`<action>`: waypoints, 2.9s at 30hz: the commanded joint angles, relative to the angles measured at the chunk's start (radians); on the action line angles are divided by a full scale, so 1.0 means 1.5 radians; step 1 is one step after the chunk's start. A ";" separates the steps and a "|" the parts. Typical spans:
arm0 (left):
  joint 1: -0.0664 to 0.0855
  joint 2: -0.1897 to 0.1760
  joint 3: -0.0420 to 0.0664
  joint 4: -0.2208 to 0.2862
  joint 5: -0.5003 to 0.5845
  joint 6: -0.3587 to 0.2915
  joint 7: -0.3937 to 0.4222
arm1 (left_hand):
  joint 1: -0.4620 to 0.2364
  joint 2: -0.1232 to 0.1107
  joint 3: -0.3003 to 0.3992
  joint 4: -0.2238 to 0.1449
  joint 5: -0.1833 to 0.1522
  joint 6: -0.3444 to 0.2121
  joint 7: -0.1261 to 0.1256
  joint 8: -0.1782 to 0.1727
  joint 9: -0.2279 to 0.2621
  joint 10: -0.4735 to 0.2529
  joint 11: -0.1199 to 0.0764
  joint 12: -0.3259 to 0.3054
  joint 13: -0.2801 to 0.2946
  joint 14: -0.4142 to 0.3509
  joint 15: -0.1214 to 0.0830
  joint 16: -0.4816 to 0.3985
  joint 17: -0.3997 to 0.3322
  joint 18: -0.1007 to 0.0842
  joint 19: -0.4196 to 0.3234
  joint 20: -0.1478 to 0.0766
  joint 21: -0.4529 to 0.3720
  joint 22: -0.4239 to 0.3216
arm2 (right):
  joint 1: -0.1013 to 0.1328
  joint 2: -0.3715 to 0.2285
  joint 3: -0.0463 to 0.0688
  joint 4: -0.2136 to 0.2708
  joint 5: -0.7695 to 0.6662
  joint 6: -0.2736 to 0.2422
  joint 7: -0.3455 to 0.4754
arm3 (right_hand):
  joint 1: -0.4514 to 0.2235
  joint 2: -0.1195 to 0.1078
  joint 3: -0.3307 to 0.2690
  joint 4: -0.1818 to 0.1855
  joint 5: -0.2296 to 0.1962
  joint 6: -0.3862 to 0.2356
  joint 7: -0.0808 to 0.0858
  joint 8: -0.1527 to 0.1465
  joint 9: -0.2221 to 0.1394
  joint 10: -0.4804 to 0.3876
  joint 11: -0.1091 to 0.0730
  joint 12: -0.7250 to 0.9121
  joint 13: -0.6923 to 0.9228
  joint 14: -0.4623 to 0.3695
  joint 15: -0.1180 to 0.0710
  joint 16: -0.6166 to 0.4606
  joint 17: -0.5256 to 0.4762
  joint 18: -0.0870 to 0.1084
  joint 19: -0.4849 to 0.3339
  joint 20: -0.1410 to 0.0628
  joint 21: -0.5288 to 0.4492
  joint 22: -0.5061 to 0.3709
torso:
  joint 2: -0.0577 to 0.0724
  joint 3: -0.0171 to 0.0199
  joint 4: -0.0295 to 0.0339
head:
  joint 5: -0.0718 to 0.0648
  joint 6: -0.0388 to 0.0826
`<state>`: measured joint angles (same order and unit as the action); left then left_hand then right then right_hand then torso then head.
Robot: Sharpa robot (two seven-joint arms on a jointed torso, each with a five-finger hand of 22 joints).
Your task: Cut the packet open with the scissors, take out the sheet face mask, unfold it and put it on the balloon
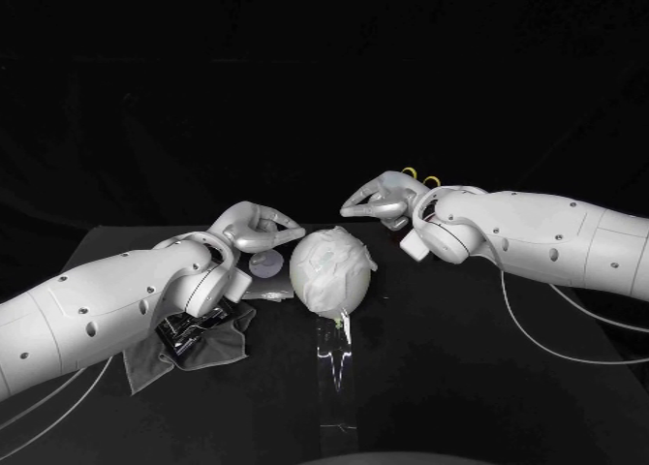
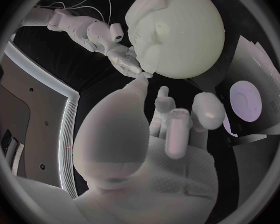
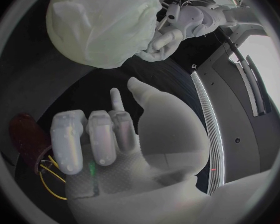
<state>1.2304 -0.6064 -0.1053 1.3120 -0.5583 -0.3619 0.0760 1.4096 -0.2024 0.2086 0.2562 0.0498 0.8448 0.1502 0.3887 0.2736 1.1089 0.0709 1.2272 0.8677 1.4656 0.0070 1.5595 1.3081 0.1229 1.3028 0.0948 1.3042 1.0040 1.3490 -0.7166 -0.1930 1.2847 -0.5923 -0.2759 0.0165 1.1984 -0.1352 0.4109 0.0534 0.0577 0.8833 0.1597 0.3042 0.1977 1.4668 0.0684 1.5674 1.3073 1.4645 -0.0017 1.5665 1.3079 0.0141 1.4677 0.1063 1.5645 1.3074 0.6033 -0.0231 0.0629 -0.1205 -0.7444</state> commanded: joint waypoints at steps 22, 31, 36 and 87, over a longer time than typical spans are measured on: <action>0.009 0.018 0.006 0.006 -0.073 -0.001 -0.015 | 0.015 0.004 -0.026 0.014 -0.001 0.018 -0.009 0.011 -0.005 0.038 -0.008 0.031 0.043 0.070 -0.007 0.008 0.175 -0.016 0.020 -0.005 0.031 0.047 | 0.001 0.001 0.001 0.002 -0.053 0.097 -0.029 | 0.012 0.000 -0.031 0.010 -0.006 0.006 -0.007 -0.008 -0.001 0.069 0.000 0.002 0.176 0.071 0.002 0.003 0.175 -0.009 0.069 0.002 0.004 0.176 | 0.000 -0.0006 -0.0010 | 0.000 -0.011; 0.010 0.021 0.006 0.005 -0.095 -0.008 -0.032 | 0.022 0.004 -0.031 0.014 -0.001 0.016 -0.007 0.009 -0.007 0.039 -0.007 0.031 0.041 0.070 -0.007 0.008 0.175 -0.017 0.022 -0.005 0.036 0.053 | 0.000 0.010 0.001 -0.010 -0.052 0.107 -0.028 | 0.017 0.008 -0.032 0.013 -0.006 0.010 -0.007 -0.008 0.000 0.069 -0.001 0.002 0.176 0.071 0.001 0.003 0.175 -0.009 0.069 0.001 0.004 0.176 | 0.001 0.0005 -0.0001 | -0.001 -0.010; 0.011 0.024 0.006 0.004 -0.114 -0.008 -0.044 | 0.028 0.005 -0.035 0.013 -0.001 0.013 -0.005 0.006 -0.010 0.039 -0.005 0.030 0.040 0.070 -0.006 0.008 0.175 -0.018 0.023 -0.005 0.039 0.057 | 0.000 0.018 0.001 -0.016 -0.052 0.112 -0.028 | 0.022 0.013 -0.033 0.013 -0.006 0.013 -0.008 -0.008 0.000 0.069 -0.001 0.002 0.176 0.071 0.001 0.003 0.175 -0.009 0.069 0.001 0.004 0.176 | 0.001 0.0001 0.0000 | -0.002 -0.012; 0.013 0.031 0.006 0.014 -0.126 -0.025 -0.029 | 0.127 0.050 0.090 -0.034 0.000 0.144 -0.050 0.068 -0.005 0.159 -0.047 0.100 0.194 0.070 -0.044 0.008 0.175 -0.027 0.046 -0.038 0.071 0.114 | -0.006 0.031 0.000 -0.009 -0.028 0.013 0.031 | 0.095 0.057 0.013 -0.032 -0.006 0.129 -0.066 0.093 0.060 0.069 -0.052 0.002 0.176 0.071 -0.042 0.003 0.175 -0.009 0.069 -0.039 0.004 0.176 | 0.001 -0.0008 -0.0009 | 0.001 -0.021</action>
<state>1.2492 -0.5630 -0.0964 1.3309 -0.7809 -0.3719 -0.0100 1.5994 -0.1226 0.3474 0.2041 0.0424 1.0547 0.0764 0.4872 0.2619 1.3139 0.0266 1.3711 1.1573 1.4670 -0.0517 1.5664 1.3078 0.0911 1.3703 0.0445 1.4057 1.1733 1.3402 -0.6700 -0.1928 1.2681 -0.6511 -0.1980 0.0222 1.3363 -0.0536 0.4253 0.0065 0.0476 1.0708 0.0685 0.4340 0.2493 1.4666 -0.0036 1.5672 1.3081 1.4649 -0.0592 1.5673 1.3073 0.0140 1.4678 0.0551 1.5671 1.3078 0.6045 -0.0244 0.0623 -0.1193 -0.7763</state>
